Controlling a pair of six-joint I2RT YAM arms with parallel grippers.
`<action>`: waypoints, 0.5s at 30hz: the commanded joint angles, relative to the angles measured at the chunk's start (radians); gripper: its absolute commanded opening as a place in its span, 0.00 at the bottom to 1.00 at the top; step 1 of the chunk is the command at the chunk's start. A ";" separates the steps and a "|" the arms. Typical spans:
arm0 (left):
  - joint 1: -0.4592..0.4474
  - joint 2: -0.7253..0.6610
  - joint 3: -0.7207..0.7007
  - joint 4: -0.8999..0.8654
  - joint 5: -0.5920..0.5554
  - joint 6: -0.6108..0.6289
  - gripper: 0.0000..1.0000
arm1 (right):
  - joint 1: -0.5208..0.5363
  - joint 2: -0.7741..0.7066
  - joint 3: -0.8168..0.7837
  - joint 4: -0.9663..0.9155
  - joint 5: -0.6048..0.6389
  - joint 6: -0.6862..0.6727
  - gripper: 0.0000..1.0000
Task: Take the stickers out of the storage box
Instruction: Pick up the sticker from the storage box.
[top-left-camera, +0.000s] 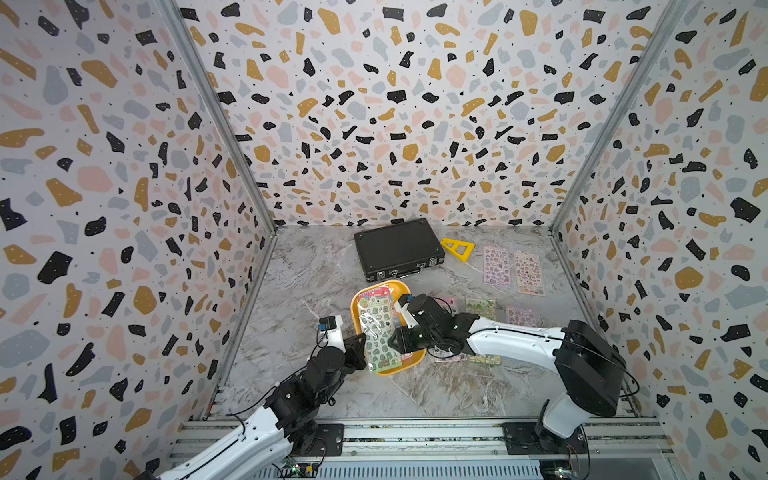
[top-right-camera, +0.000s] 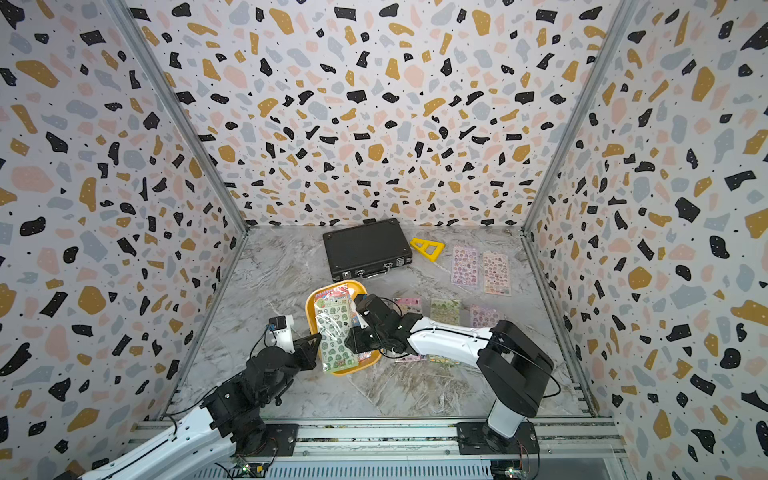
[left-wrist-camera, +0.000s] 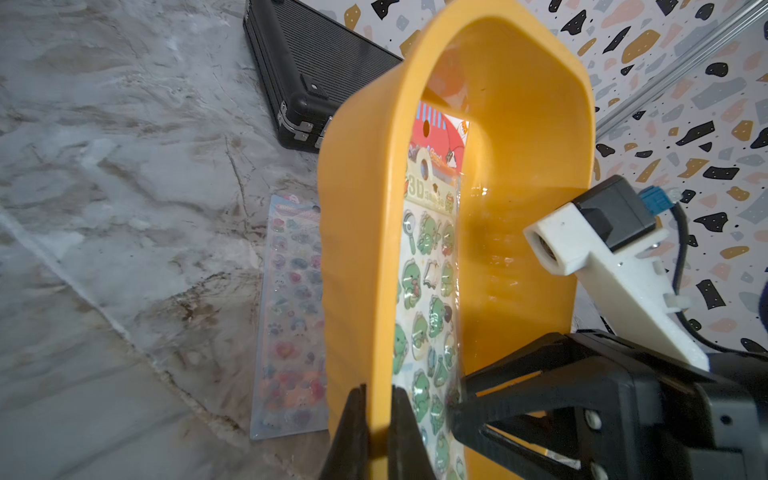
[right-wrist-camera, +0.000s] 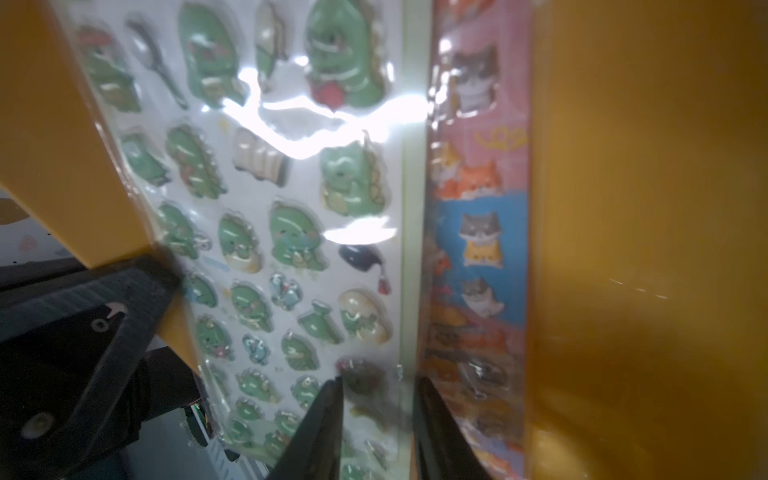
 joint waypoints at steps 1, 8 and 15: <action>-0.003 -0.023 0.037 0.121 -0.010 -0.019 0.00 | -0.038 -0.023 -0.056 0.052 -0.051 0.076 0.27; -0.003 -0.026 0.036 0.110 -0.022 -0.031 0.00 | -0.084 -0.054 -0.181 0.303 -0.243 0.185 0.27; -0.003 -0.026 0.040 0.086 -0.042 -0.042 0.00 | -0.102 -0.062 -0.238 0.472 -0.345 0.292 0.27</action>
